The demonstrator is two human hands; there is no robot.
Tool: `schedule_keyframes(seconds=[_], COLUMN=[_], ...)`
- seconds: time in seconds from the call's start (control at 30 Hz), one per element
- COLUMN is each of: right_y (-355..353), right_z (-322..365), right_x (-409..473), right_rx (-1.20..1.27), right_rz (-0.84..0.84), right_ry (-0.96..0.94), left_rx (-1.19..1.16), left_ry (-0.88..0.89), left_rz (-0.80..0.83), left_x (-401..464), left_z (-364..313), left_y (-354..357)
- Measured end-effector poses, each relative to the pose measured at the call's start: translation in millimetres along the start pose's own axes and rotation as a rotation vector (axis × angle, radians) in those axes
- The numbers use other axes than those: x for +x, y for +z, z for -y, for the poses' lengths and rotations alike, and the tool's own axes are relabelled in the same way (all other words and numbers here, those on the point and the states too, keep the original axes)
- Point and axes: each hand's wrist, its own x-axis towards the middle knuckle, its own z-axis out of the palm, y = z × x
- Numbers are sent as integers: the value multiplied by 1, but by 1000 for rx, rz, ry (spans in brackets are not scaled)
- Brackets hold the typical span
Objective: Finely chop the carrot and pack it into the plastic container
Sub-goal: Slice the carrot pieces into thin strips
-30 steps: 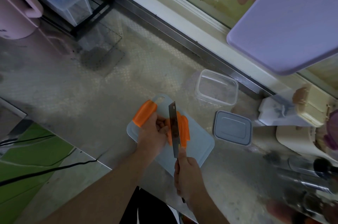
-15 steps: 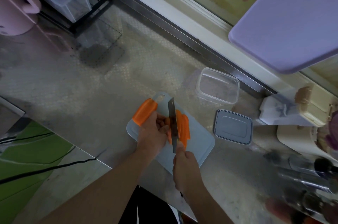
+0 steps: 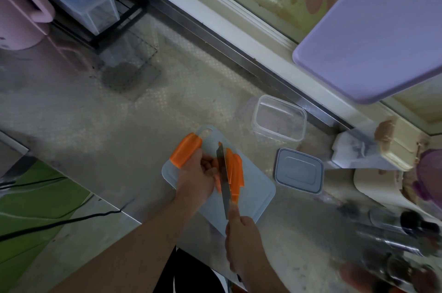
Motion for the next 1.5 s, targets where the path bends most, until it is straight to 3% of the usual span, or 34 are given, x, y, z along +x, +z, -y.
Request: schedule_keyframes(seconds=[0.17,0.33,0.73,1.2,1.5], right_y=[9,14,6,12,11], right_z=[4,5,-19,-6,-7], right_x=[8,11,4,30,30], right_rx=[29,31,4,103,72], right_rz=[-38,-68,-42,38,69], right_ry=[54,-24,-22,7,15], left_rx=[-12,-41,31,-111,-70], left_ry=[13,-3,32,60,-15], left_rz=[11,11,14,21,-21], left_x=[0,-1,1,-3,1], left_z=[1,3,6,12,2], left_y=[0,1,4,3,7])
